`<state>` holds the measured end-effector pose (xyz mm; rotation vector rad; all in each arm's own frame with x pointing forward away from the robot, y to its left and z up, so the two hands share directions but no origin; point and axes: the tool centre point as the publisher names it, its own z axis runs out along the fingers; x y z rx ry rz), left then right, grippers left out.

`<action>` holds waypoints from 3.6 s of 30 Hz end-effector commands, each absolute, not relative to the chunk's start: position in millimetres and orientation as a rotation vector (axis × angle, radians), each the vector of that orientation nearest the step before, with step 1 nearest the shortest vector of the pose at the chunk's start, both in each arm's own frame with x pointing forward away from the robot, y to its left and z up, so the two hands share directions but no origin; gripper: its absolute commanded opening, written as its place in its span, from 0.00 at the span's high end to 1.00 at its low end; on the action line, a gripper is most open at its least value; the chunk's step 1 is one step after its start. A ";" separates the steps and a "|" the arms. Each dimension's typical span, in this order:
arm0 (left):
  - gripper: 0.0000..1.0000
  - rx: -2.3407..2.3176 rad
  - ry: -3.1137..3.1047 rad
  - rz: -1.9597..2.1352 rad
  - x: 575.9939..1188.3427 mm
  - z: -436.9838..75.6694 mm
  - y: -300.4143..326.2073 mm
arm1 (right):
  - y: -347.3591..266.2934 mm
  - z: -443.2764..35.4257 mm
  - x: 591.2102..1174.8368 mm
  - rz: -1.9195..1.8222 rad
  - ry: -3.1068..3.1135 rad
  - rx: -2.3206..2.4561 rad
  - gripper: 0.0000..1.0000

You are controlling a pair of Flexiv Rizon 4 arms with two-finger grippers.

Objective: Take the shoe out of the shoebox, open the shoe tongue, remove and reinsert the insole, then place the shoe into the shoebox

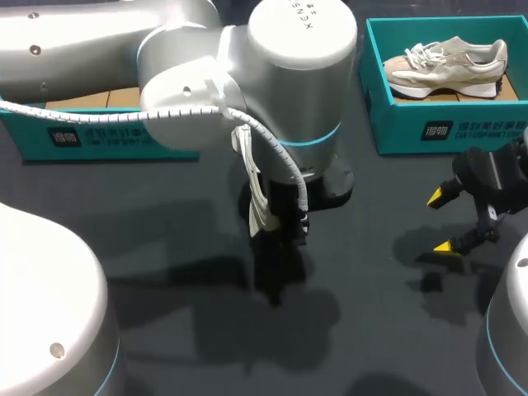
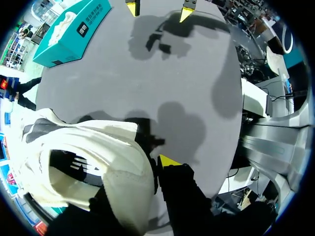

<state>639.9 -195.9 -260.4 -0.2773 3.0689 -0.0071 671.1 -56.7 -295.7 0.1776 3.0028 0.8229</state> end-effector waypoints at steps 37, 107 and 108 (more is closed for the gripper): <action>1.00 -0.254 3.128 -0.229 760.4 -158.6 -74.2 | -56.1 -296.2 669.7 0.818 3.001 0.179 0.00; 1.00 -0.078 3.174 -0.091 1035.8 -156.1 246.7 | -56.1 -296.2 669.7 0.818 3.001 0.179 0.00; 1.00 -0.045 3.169 -0.077 1035.7 -156.5 248.6 | -56.1 -296.2 669.7 0.818 3.001 0.179 0.00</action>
